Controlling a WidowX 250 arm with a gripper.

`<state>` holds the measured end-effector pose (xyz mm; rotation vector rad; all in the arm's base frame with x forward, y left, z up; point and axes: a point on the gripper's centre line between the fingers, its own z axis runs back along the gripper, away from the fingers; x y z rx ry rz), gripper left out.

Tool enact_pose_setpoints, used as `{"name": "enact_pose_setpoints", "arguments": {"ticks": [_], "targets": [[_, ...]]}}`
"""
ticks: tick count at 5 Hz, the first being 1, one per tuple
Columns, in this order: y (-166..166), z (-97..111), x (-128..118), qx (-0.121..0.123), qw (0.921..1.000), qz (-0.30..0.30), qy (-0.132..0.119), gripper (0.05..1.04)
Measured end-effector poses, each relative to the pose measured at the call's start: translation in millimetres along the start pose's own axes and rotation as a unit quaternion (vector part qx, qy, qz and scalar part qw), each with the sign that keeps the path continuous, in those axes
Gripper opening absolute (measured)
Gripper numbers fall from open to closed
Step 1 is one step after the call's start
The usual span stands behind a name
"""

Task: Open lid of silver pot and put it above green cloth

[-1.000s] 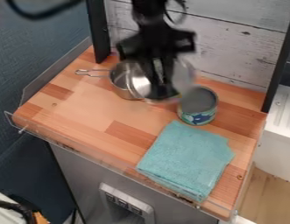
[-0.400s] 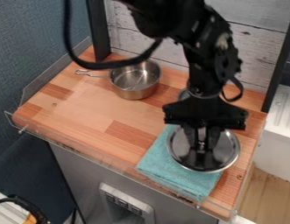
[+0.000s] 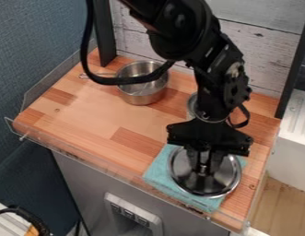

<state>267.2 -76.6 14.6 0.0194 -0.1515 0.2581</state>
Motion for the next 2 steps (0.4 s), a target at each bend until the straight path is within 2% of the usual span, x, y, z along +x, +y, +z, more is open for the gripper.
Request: {"name": "enact_pose_setpoints", "arguments": {"ticks": [1,2], "targets": [[8.3,-1.9,-8.9,0.011,0.9999,0.001,0.004,0.337],[9.6,-0.7,-14.3,0.015,0.9995,-0.02,0.022,0.633]]}}
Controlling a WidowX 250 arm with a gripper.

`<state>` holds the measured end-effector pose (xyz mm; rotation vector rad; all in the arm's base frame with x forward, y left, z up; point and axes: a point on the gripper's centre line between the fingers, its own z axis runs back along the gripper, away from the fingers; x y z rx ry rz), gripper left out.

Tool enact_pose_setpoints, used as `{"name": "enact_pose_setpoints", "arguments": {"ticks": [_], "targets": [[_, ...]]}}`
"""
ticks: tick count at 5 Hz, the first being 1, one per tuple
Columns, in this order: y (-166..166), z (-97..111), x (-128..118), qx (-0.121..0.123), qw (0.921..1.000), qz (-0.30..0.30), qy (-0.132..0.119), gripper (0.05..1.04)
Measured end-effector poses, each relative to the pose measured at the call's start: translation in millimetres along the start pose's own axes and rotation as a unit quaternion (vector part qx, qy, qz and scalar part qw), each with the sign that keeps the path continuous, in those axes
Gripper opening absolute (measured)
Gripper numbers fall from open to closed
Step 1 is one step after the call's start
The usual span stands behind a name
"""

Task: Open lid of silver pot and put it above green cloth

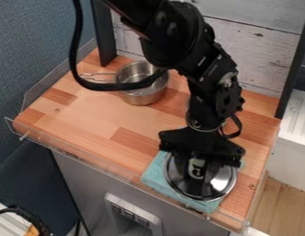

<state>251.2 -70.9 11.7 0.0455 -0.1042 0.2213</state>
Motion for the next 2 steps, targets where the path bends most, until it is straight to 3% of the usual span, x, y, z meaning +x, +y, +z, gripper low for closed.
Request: {"name": "enact_pose_setpoints", "arguments": {"ticks": [1,2], "targets": [[-9.4,26.7,13.2,-0.022,0.9995,-0.02,-0.008,0.926],[-14.4,45.4,24.1,-0.032,0.9981,-0.052,0.009,1.01]]}}
